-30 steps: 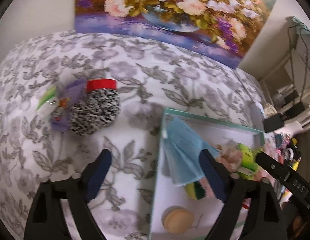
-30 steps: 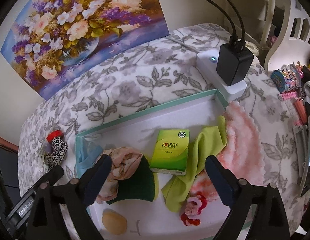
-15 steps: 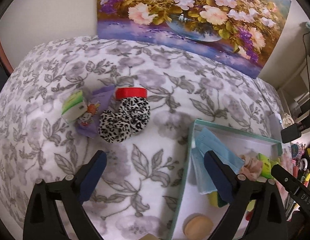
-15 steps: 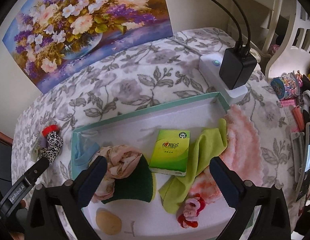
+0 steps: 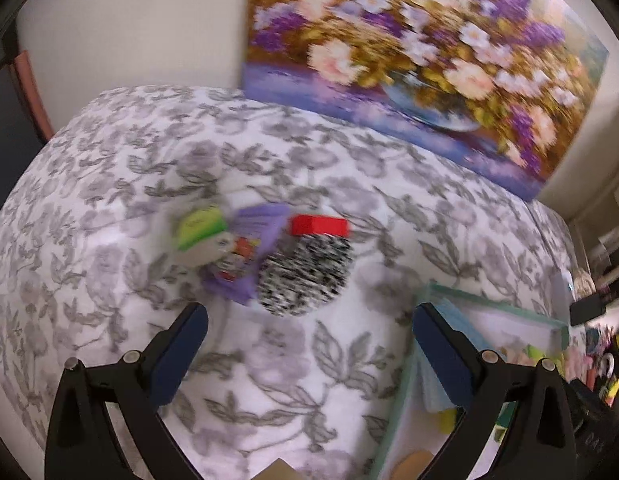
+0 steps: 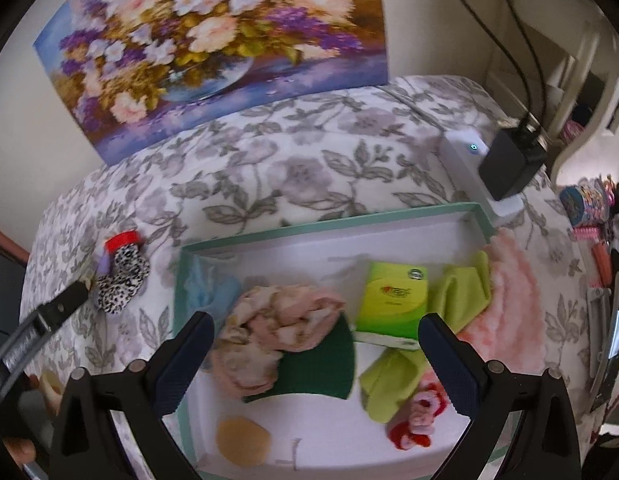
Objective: Organize soft objects
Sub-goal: 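Move both tools back toward the items beside the tray, then grasp the small green tissue pack with the left tool while the right tool grasps the leopard scrunchie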
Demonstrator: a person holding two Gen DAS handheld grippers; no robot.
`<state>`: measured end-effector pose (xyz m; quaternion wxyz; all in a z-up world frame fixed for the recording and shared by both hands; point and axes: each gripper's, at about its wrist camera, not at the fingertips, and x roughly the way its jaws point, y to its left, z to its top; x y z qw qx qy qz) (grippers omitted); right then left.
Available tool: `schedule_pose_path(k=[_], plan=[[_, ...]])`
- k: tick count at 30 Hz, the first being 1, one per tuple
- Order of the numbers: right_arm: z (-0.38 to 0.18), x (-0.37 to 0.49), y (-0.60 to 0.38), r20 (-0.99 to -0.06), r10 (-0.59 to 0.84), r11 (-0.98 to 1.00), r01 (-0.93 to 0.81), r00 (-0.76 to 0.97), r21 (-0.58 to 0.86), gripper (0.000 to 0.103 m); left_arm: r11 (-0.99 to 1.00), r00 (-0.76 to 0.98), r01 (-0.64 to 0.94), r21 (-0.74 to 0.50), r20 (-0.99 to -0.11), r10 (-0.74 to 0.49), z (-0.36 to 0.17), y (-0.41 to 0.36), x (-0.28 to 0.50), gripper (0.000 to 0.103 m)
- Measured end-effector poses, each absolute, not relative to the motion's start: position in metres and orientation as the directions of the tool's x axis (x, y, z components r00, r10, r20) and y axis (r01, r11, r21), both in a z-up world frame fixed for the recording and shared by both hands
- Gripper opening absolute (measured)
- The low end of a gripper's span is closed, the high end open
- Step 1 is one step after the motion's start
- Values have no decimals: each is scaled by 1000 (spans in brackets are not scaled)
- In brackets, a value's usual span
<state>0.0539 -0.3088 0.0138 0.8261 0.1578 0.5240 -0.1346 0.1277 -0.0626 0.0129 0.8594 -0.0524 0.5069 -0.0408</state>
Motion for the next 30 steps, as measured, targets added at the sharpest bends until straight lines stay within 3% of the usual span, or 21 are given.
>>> schedule_pose_path(k=[13, 30], plan=[[20, 74, -224, -890, 15, 973, 196, 456, 117, 103, 980, 513, -197, -14, -853, 91, 23, 29, 141, 102], [9, 98, -152, -888, 69, 992, 63, 454, 109, 103, 945, 536, -322, -48, -832, 140, 23, 97, 143, 102]])
